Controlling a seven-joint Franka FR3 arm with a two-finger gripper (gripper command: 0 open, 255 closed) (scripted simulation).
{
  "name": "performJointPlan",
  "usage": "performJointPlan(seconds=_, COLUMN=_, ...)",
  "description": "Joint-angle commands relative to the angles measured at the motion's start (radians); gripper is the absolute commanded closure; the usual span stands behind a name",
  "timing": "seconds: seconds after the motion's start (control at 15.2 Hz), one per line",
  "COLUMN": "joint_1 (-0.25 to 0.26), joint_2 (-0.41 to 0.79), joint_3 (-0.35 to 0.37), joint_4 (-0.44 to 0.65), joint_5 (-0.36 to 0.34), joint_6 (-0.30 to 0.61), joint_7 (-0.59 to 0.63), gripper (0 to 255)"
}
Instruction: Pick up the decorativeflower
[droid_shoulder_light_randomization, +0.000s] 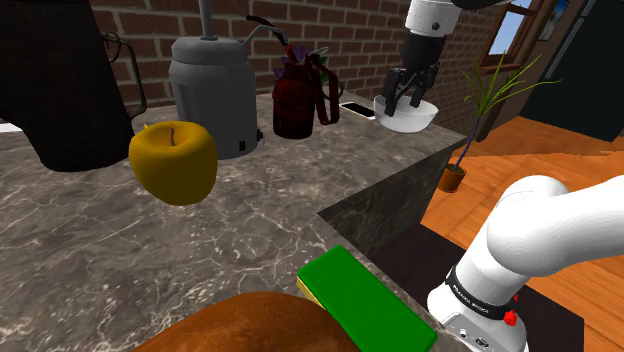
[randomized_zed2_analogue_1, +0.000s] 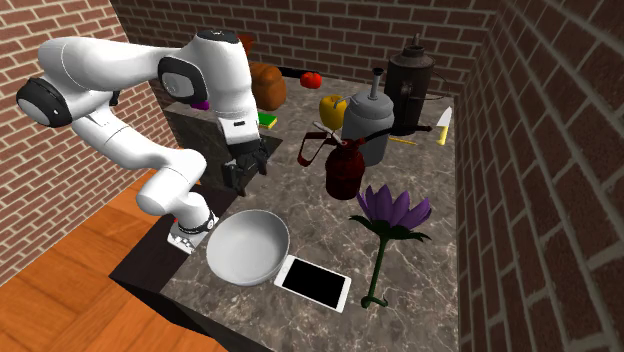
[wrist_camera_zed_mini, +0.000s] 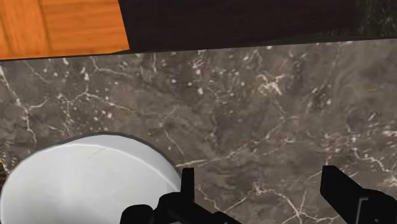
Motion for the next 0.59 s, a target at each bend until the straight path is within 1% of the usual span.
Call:
performJointPlan(seconds=0.0, joint_1=0.000, joint_2=0.000, joint_3=0.000, joint_4=0.000, joint_5=0.000, joint_6=0.000, joint_7=0.000, gripper=0)
performJointPlan(seconds=0.26, joint_1=-0.008, joint_2=0.128, joint_3=-0.059, joint_4=0.061, joint_5=-0.018, joint_6=0.092, joint_7=-0.057, gripper=0)
performJointPlan(seconds=0.53, joint_1=-0.011, joint_2=0.262, joint_3=-0.114, joint_4=0.143, joint_5=-0.018, joint_6=0.170, joint_7=-0.116, gripper=0)
